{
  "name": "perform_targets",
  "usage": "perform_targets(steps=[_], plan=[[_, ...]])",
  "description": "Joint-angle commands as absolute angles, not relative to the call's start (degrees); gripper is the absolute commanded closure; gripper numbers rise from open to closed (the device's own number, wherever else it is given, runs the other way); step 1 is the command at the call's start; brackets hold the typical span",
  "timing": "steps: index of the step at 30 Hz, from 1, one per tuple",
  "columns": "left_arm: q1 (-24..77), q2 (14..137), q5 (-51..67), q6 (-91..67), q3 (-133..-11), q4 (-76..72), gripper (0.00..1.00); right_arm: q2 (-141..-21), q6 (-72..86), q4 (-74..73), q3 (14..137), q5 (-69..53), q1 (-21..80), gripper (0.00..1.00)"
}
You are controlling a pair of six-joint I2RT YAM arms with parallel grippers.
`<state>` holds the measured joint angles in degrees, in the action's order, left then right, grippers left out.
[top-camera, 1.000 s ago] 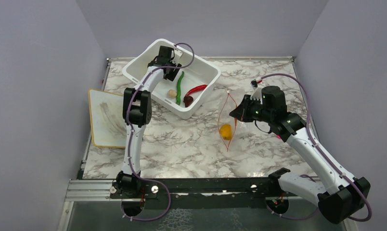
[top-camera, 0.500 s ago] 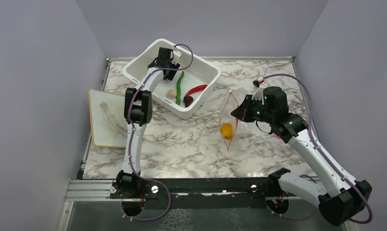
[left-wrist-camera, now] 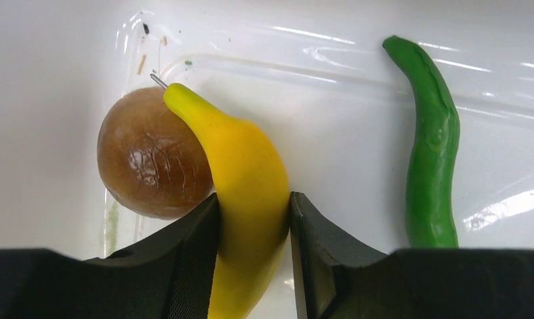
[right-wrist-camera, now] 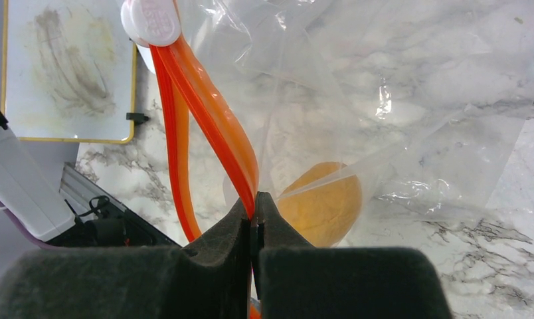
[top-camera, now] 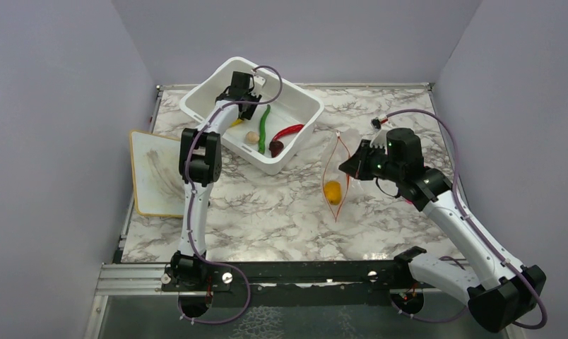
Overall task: Place the food in the zip-top bag and seal the zipper
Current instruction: Pick up the fake fruit from the bin.
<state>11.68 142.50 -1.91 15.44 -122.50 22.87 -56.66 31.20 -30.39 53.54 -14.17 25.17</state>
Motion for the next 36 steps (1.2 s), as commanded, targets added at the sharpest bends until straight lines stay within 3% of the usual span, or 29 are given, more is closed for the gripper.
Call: perform_targets(steps=[1,19,36], plan=[[12.5,135.8,0.0,13.0,-119.4,23.6,0.69,-55.4,31.1,-28.7,52.0,-14.1,25.2,0.99],[13.6,123.9,1.6,1.2,-112.0,23.8,0.74,-55.1,32.5,-27.0,48.7,-16.6,25.2,0.99],[13.6,106.3,19.4,-15.3,-101.1,19.1,0.75,-55.2,37.6,-23.0,46.8,-20.3,25.2,0.99]])
